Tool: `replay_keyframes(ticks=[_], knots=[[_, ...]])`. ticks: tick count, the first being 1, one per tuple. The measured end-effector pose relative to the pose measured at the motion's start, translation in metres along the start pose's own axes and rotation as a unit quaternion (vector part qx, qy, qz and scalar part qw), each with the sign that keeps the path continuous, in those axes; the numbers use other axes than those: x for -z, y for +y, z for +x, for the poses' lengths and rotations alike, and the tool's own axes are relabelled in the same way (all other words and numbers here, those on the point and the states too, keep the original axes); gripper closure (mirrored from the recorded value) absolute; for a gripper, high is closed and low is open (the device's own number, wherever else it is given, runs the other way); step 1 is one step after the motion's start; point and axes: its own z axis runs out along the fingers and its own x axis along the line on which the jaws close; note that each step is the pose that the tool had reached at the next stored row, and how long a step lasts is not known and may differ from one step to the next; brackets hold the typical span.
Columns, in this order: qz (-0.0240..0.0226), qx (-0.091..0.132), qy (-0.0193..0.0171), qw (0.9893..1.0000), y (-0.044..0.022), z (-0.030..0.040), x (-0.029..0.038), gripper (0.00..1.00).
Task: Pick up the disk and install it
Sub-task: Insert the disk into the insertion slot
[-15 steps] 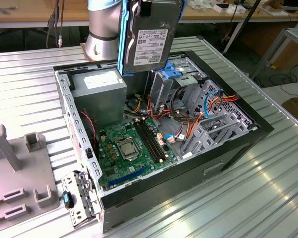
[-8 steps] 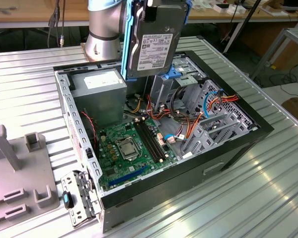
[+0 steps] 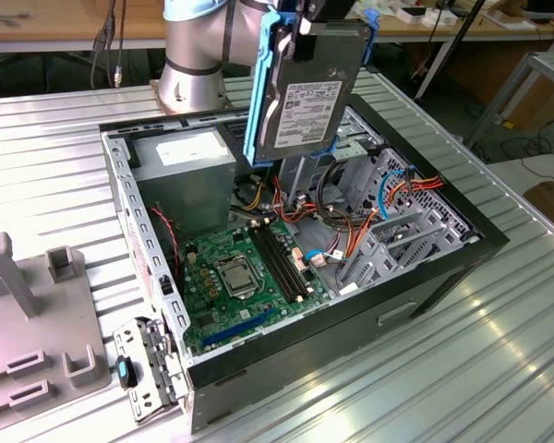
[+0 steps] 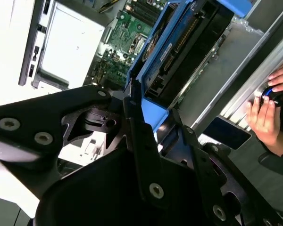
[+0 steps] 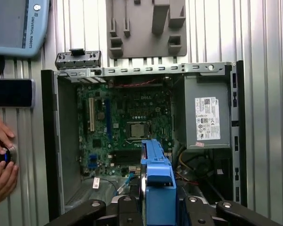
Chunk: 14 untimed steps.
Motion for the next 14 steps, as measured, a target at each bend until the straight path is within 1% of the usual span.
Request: replay_keyframes(ticks=[2,3,4,5,6,7,9,13,14], knots=[[0.0002,0.000,-0.0001,1.0000,-0.0095,-0.0004,-0.0009,0.63],[0.0002,0.000,-0.0001,1.0000,-0.0169,-0.0008,-0.0011,0.63],[0.0002,0.000,-0.0003,1.0000,-0.0218,-0.0009,-0.0014,0.63],[0.0002,0.000,-0.0006,1.0000,-0.0313,-0.0014,-0.0020,0.63],[0.0000,0.000,-0.0041,1.0000,-0.0400,-0.0007,-0.0025,0.63],[-0.0001,0.000,-0.0082,1.0000,-0.0438,0.0011,-0.0032,0.63],[-0.0002,0.000,-0.0102,0.9999,-0.0448,0.0075,-0.0045,0.63],[-0.0003,0.000,-0.0107,0.9999,-0.0465,0.0237,-0.0064,0.63],[-0.0003,0.000,-0.0111,0.9999,-0.0471,0.0287,-0.0070,0.63]])
